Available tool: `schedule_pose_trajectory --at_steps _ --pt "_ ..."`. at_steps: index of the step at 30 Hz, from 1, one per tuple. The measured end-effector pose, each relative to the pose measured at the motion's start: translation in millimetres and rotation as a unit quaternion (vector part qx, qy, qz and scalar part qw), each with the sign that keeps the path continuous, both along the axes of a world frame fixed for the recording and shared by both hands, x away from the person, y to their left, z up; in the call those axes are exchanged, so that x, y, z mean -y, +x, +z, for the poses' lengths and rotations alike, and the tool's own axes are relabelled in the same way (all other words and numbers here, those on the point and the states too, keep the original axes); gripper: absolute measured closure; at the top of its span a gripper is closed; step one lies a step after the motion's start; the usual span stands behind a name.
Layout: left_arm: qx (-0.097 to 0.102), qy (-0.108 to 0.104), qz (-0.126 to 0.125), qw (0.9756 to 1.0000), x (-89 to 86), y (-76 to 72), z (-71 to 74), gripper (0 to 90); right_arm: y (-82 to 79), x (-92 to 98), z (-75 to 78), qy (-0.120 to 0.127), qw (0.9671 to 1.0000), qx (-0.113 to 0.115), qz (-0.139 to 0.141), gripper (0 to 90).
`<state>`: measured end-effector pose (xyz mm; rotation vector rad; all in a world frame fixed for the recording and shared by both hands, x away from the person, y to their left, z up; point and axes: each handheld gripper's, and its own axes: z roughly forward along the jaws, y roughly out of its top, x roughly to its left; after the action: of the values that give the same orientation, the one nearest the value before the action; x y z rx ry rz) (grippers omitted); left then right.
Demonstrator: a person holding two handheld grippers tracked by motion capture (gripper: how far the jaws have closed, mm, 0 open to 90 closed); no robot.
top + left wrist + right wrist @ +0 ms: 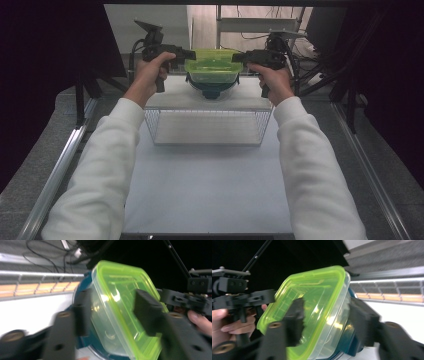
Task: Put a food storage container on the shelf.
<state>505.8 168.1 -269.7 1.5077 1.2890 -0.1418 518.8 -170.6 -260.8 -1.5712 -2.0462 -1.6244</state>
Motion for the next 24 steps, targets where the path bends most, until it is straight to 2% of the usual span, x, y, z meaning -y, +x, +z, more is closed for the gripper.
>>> schedule_pose_trajectory --at_steps 1,3,4,8,9,10,12,14,16,19,22,23,24 --pt "0.007 0.001 0.005 1.0 -0.2 -0.9 1.2 35.9 -0.3 0.5 0.5 0.001 1.0 0.008 -0.003 37.1" --pt "0.014 0.0 0.007 0.9999 -1.0 -2.3 2.3 30.1 -1.1 1.6 1.4 0.004 0.9999 0.013 -0.003 36.0" --pt "0.029 0.006 0.008 0.9995 -3.4 -6.2 4.6 28.3 -4.8 4.6 4.1 0.015 0.9994 0.031 -0.003 33.6" --pt "0.056 0.016 0.008 0.9982 -11.4 -20.2 9.2 25.6 -18.1 13.5 9.0 0.019 0.9976 0.066 0.003 30.8" --pt "0.056 0.016 0.008 0.9982 -11.4 -20.2 9.2 25.5 -22.9 16.3 10.0 0.018 0.9968 0.077 0.01 30.9" --pt "0.072 0.023 0.01 0.9971 -15.7 -29.6 11.7 25.4 -27.7 19.0 10.8 0.013 0.9958 0.09 0.015 30.8" --pt "0.087 0.032 0.007 0.9956 -19.5 -40.3 14.4 25.3 -37.7 23.9 12.1 -0.003 0.9935 0.111 0.027 30.4" --pt "0.109 0.057 0.004 0.9923 -21.9 -52.6 16.9 24.9 -48.3 29.2 12.4 -0.025 0.9905 0.131 0.036 29.1" --pt "0.121 0.06 0.002 0.9909 -22.9 -65.0 17.1 24.2 -57.9 35.8 10.5 -0.038 0.9874 0.148 0.041 28.6" --pt "0.139 0.078 -0.008 0.9872 -22.9 -85.4 14.7 23.3 -73.8 46.5 5.5 -0.05 0.9833 0.168 0.047 27.9" --pt "0.149 0.085 -0.02 0.985 -22.9 -106.5 6.3 22.6 -90.8 57.2 -3.2 -0.06 0.9805 0.18 0.053 26.7" --pt "0.149 0.085 -0.02 0.985 -22.9 -106.5 6.3 22.3 -90.8 57.2 -3.2 -0.06 0.9805 0.18 0.053 26.7" --pt "0.153 0.097 -0.026 0.9831 -22.0 -120.8 -3.3 22.1 -105.0 65.4 -12.1 -0.072 0.9784 0.184 0.06 26.2"
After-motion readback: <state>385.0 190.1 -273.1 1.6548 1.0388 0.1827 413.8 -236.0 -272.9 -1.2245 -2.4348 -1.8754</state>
